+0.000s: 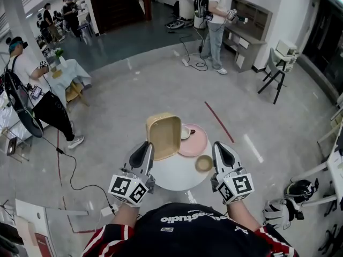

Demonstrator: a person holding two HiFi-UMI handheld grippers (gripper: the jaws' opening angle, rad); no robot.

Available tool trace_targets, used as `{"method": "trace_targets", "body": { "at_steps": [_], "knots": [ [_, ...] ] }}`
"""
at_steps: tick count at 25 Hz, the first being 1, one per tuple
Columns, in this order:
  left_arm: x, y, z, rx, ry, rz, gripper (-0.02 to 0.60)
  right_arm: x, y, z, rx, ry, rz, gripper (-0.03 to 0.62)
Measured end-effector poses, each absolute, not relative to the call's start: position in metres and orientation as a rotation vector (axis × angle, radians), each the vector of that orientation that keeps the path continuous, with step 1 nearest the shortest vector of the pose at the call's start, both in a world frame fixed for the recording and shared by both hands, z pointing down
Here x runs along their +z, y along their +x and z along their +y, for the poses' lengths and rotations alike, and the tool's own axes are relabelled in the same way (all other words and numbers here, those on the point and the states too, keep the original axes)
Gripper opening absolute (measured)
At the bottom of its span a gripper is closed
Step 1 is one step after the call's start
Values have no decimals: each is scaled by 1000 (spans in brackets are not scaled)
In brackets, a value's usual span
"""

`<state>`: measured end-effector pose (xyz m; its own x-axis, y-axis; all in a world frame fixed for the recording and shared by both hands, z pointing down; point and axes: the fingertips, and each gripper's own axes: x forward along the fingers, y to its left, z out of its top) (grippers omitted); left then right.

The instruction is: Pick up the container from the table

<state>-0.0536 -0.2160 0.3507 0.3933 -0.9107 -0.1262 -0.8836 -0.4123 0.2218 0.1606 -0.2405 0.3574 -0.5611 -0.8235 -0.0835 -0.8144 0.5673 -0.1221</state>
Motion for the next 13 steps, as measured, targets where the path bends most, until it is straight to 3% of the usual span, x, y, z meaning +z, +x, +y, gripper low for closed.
{"method": "trace_targets", "body": {
  "at_steps": [13],
  "knots": [
    [348, -54, -216, -329, 2520, -1637, 55, 358, 158, -240, -137, -1393, 2651, 6]
  ]
}}
